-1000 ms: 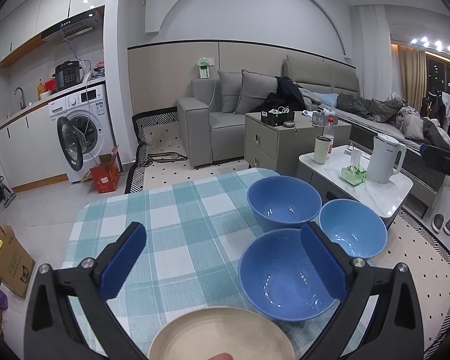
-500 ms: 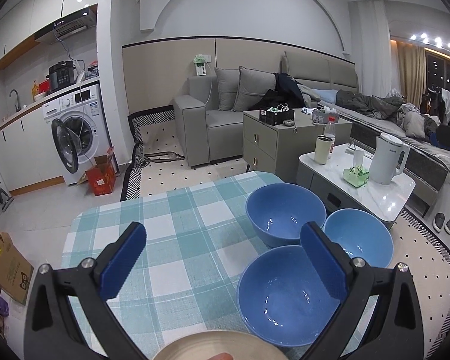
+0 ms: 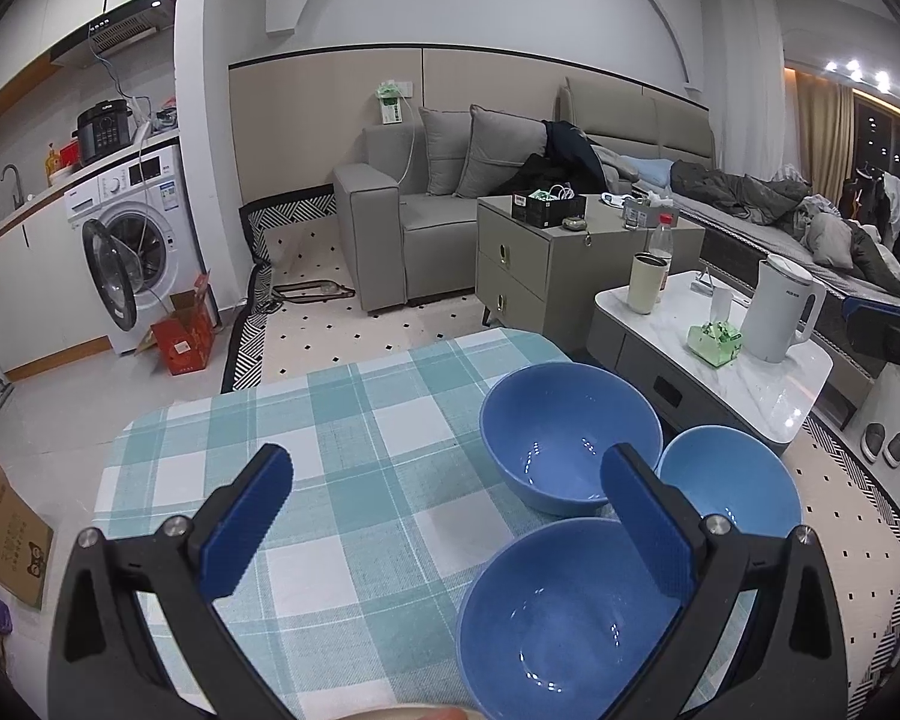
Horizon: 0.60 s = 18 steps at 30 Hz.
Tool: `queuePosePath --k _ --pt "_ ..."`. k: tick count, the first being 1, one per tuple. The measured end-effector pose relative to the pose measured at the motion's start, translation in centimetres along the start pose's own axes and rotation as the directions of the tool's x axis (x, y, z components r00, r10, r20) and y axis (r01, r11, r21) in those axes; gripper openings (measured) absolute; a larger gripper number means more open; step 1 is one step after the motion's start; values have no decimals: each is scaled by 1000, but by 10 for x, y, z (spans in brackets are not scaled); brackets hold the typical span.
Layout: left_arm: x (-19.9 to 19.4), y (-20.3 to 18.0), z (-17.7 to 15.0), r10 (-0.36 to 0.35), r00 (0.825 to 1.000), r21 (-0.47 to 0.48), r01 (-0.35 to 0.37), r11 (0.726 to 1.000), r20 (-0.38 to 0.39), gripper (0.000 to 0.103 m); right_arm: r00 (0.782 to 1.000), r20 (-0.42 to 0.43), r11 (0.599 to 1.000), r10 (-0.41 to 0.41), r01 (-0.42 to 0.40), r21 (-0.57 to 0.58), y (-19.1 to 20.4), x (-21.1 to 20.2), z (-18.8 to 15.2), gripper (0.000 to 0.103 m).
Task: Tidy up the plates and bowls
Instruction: 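Bring both grippers over the blue bowls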
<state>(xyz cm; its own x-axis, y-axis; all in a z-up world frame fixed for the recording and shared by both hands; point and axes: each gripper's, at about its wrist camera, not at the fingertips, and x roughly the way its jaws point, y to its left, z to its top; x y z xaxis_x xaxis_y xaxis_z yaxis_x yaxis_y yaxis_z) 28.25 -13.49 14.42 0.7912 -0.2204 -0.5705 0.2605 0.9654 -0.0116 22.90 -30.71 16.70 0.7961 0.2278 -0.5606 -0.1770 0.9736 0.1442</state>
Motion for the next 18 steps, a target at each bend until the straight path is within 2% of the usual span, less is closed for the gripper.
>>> queuePosePath --k 18 --pt "58 -9 9 -28 996 17 29 999 -80 103 991 -133 1000 -5 7 11 -27 71 2 102"
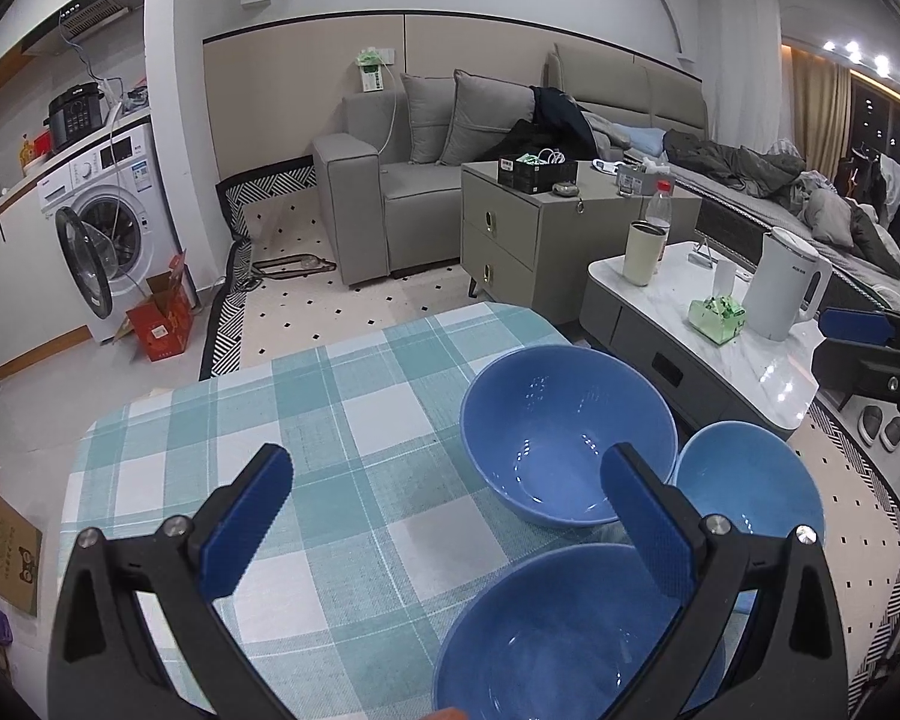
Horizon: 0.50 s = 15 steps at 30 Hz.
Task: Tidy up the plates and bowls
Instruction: 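Bring both grippers over the blue bowls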
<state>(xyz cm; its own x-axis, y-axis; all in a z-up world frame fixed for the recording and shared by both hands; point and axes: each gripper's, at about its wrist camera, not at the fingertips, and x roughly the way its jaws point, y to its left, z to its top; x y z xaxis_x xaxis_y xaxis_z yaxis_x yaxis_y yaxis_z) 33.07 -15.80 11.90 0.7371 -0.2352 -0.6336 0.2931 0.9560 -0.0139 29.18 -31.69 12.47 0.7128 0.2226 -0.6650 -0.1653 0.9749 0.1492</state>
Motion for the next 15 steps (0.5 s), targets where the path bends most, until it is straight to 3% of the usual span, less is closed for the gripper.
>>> queuePosePath --k 15 --pt "38 3 -1 -20 998 4 20 1000 -63 102 993 -114 1000 -5 6 6 -15 56 4 102"
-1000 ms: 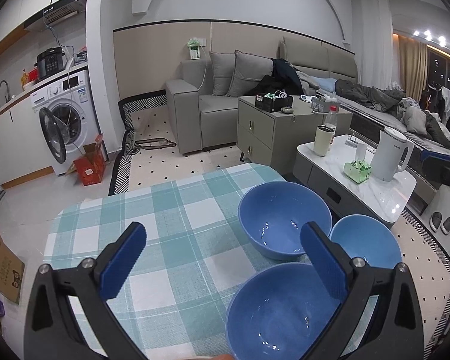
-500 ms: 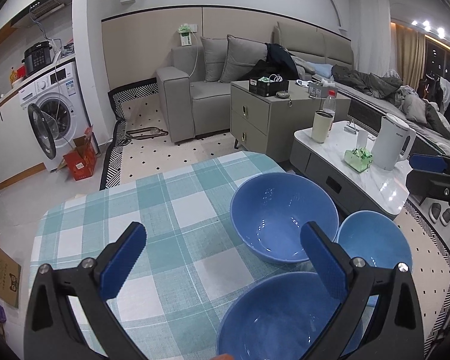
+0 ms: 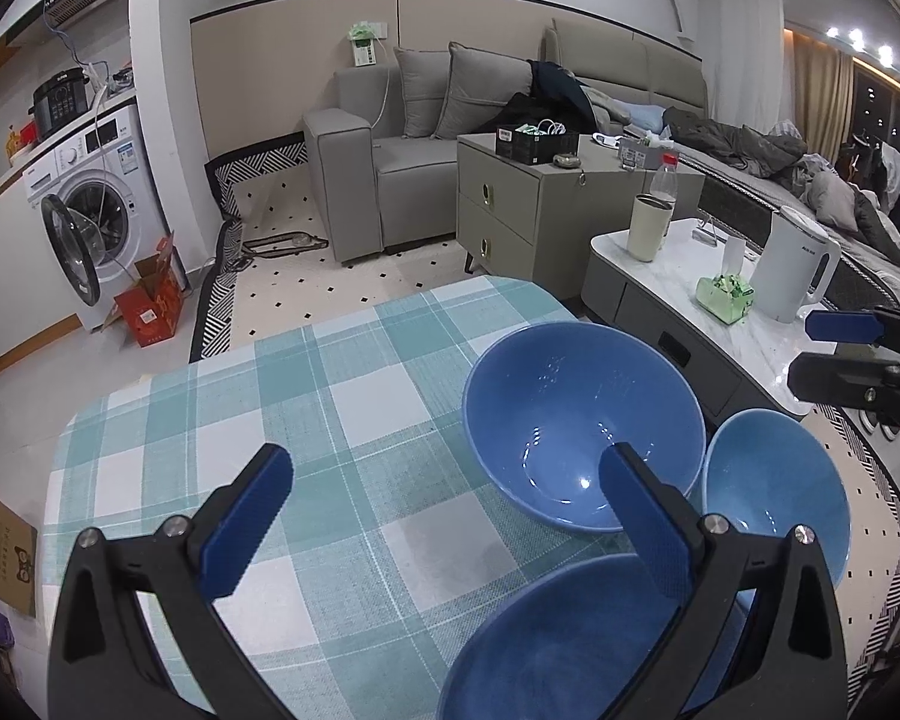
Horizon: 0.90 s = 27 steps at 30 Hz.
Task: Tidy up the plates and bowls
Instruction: 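Bring both grippers over the blue bowls, then close both grippers on the rim of one dark blue bowl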
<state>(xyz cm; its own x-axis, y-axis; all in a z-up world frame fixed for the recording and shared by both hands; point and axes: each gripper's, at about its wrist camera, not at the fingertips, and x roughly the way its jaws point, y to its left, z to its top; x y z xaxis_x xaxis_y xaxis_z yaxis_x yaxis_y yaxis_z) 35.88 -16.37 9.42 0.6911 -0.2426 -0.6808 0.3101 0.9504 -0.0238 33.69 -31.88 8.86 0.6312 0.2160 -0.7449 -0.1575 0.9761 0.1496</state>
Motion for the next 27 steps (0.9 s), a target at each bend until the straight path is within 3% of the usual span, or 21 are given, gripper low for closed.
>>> queuePosePath --k 6,13,21,23,27 --pt "18 -2 1 -8 1000 6 8 1000 -28 102 998 -58 1000 2 -2 -2 -6 26 1 102" --pt "37 -4 0 -26 997 14 27 1000 -68 93 994 -105 1000 -13 14 4 -16 52 2 101" --pt "53 -6 -3 -26 995 23 28 999 -98 86 989 -146 1000 -28 26 -12 -21 76 0 84" --pt "57 -6 -4 -30 993 25 33 999 -114 73 988 -155 1000 -29 27 -14 -21 79 -1 79" --pt "64 -6 -5 -36 991 21 39 999 -132 66 985 -171 999 -32 29 -20 -20 86 -2 67"
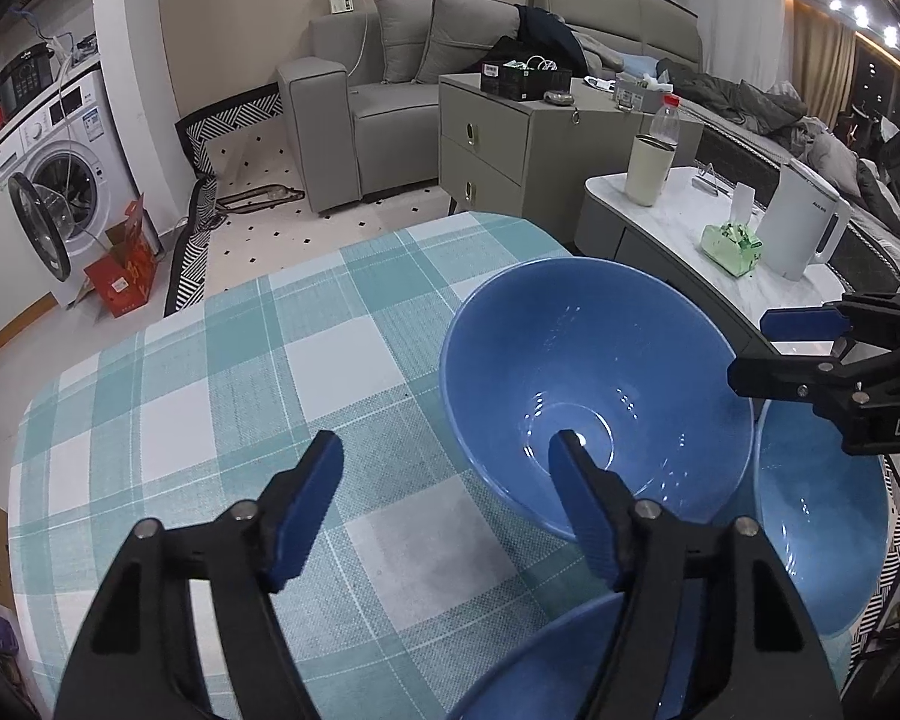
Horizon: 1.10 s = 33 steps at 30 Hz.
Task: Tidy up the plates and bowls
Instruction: 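Close both grippers on the rim of one dark blue bowl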
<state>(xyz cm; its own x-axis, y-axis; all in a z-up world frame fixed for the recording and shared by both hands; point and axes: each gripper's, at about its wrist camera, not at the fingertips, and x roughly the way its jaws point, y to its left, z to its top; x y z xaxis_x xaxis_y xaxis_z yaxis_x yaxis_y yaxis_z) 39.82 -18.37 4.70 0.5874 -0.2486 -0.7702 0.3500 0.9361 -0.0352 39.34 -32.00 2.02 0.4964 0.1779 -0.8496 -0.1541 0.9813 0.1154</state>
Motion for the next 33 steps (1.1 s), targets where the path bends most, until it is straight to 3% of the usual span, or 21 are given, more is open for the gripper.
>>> queuePosePath --k 1,6,25,33 --pt "2 0 0 -5 1000 -2 5 1000 -8 61 1000 -6 1000 2 -2 2 -1 3 0 66" --pt "11 0 0 -19 999 -13 18 1000 -32 56 999 -41 1000 13 -13 10 -4 15 1 56" --pt "27 -2 3 -37 994 -7 36 999 -101 34 996 -91 1000 20 -19 11 -4 38 1 44" --pt "28 -4 4 -54 993 -16 53 998 -108 21 995 -101 1000 14 -14 1 0 42 0 29"
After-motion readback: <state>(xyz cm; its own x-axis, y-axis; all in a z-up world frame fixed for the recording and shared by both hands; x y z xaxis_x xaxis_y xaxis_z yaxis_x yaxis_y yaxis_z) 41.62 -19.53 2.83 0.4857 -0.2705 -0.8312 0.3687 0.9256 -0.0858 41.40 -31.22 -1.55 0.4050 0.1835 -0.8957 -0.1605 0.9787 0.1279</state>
